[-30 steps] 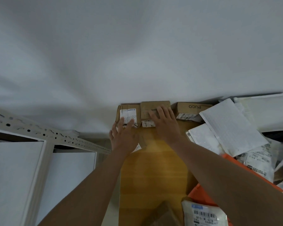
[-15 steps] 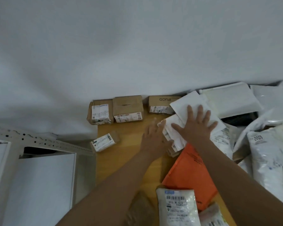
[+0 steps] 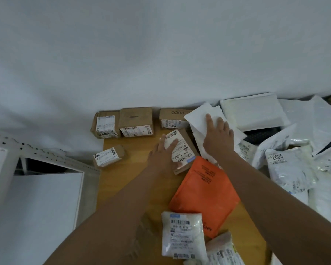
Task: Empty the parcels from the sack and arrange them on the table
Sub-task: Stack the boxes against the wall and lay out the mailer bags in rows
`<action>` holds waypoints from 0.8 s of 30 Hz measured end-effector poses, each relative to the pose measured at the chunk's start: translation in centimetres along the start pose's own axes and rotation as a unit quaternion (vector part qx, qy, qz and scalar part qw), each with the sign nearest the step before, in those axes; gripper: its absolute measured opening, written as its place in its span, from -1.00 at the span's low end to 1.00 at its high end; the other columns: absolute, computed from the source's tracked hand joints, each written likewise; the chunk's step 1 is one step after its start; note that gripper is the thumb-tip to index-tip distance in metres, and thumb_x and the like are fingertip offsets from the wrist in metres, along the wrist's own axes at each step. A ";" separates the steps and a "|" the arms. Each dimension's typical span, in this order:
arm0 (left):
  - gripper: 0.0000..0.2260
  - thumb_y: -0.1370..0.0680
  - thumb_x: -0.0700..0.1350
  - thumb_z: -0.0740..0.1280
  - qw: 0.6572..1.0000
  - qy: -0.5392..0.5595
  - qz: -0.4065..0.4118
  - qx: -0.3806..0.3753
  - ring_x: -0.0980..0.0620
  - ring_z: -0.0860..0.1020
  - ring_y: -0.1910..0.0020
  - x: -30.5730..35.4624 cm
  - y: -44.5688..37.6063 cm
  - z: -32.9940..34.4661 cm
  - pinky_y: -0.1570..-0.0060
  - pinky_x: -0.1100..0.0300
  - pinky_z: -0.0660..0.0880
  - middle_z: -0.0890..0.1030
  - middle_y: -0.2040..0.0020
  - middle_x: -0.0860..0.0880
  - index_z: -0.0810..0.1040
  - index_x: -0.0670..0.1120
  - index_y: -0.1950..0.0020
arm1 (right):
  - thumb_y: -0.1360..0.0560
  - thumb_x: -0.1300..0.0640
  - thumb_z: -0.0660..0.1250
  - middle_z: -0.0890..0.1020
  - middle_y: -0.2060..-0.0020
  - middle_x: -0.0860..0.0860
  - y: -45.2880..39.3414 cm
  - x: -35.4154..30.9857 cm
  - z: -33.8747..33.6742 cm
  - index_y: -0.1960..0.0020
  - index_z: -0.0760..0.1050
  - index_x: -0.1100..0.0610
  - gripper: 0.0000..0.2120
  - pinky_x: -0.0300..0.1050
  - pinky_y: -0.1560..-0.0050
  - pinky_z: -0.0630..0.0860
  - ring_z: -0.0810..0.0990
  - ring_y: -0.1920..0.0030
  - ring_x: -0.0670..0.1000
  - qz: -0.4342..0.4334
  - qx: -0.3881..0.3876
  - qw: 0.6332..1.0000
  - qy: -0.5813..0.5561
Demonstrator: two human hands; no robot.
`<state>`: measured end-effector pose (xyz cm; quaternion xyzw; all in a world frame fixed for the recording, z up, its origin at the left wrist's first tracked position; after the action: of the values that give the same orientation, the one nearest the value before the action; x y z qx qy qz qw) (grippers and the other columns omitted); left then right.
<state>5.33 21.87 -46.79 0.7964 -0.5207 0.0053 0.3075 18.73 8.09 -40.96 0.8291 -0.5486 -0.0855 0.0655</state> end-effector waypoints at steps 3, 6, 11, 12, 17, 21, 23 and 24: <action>-0.23 -0.51 0.20 0.35 1.000 -0.006 -0.012 0.007 -0.21 -0.15 -0.56 -0.3 0.7 -0.6 -0.48 -0.19 -0.03 -0.24 -0.59 -0.05 -0.02 0.20 -0.58 | -0.52 0.14 0.26 0.01 -0.54 0.22 0.5 0.5 -0.1 -0.58 -0.15 -0.04 -0.20 0.37 -0.47 0.04 -0.02 -0.53 0.33 -0.005 -0.013 0.999 0.042; -0.27 -0.50 0.16 0.34 0.999 -0.013 -0.012 0.035 -0.19 -0.21 -0.56 -0.4 1.7 -1.3 -0.50 -0.16 -0.11 -0.18 -0.60 -0.09 0.09 0.05 -0.58 | -0.52 0.10 0.19 -0.04 -0.56 0.22 1.1 -0.6 -0.8 -0.59 -0.08 0.05 -0.27 0.38 -0.46 -0.15 -0.14 -0.55 0.32 -0.028 0.032 0.998 0.046; -0.21 -0.50 0.22 0.28 0.998 -0.027 -0.009 0.055 -0.14 -0.16 -0.57 -1.3 2.4 -1.0 -0.53 -0.13 -0.13 -0.06 -0.60 -0.10 0.05 -0.16 -0.55 | -0.48 -0.06 0.11 0.47 -0.25 0.20 4.7 -6.6 -0.3 -0.45 0.25 0.21 -0.40 0.04 -0.16 0.45 0.48 -0.22 0.21 -0.176 0.051 0.983 -0.009; -0.22 -0.50 0.22 0.28 0.998 -0.018 -0.015 0.066 -0.15 -0.08 -0.57 -1.5 2.5 -1.2 -0.53 -0.13 -0.06 0.01 -0.59 -0.13 0.05 -0.15 -0.55 | -0.51 -0.10 0.18 0.48 -0.24 0.18 5.2 -7.0 1.2 -0.46 0.21 0.20 -0.38 0.02 -0.16 0.47 0.49 -0.22 0.18 -0.162 -0.009 0.987 -0.023; -0.23 -0.55 0.17 0.25 0.989 -0.038 -0.045 0.134 -0.18 0.29 -0.37 -2.0 3.6 -3.3 -0.36 -0.04 0.29 0.28 -0.40 -0.18 -0.16 0.07 -0.59 | -0.51 -0.10 0.34 0.44 -0.31 0.07 6.6 -8.1 3.6 -0.45 0.18 0.12 -0.36 0.00 -0.24 0.46 0.44 -0.29 0.12 -0.151 -0.101 0.983 -0.004; -0.21 -0.52 0.11 0.32 0.983 -0.127 0.046 0.128 -0.21 -0.08 -0.56 -2.3 4.3 -3.5 -0.52 -0.13 -0.01 -0.03 -0.58 -0.15 -0.12 0.10 -0.59 | -0.51 -0.21 0.08 0.45 -0.30 0.04 7.5 -11.0 2.0 -0.37 0.32 0.06 -0.47 0.05 -0.27 0.31 0.36 -0.31 0.14 -0.290 -0.055 0.953 0.067; -0.20 -0.52 0.15 0.32 0.976 -0.181 0.096 0.069 -0.18 -0.22 -0.57 -2.3 4.4 -2.5 -0.53 -0.16 -0.14 -0.15 -0.61 -0.08 -0.10 0.04 -0.59 | -0.41 -0.35 -0.15 0.45 -0.33 0.07 6.5 -11.0 0.6 -0.28 0.46 0.07 -0.26 0.15 -0.30 0.25 0.30 -0.38 0.19 -0.278 -0.020 0.959 0.054; -0.18 -0.51 0.16 0.33 0.973 -0.198 0.107 0.054 -0.16 -0.23 -0.57 -2.2 4.4 -2.3 -0.53 -0.17 -0.15 -0.15 -0.61 -0.06 -0.07 0.00 -0.59 | -0.41 -0.39 -0.15 0.42 -0.37 0.09 5.2 -10.3 -0.3 -0.27 0.48 0.08 -0.24 0.19 -0.34 0.19 0.25 -0.44 0.21 -0.238 0.014 0.971 0.035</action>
<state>1.40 23.64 -43.56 0.7365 -0.6526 -0.0913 0.1527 10.20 15.59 -38.95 0.9391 -0.3340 -0.0619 0.0513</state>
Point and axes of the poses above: each hand's wrist, its own y-axis away from the middle knuckle, its own z-axis out of the palm, x = y × z, the point moved 8 cm from there along -y, towards the middle knuckle
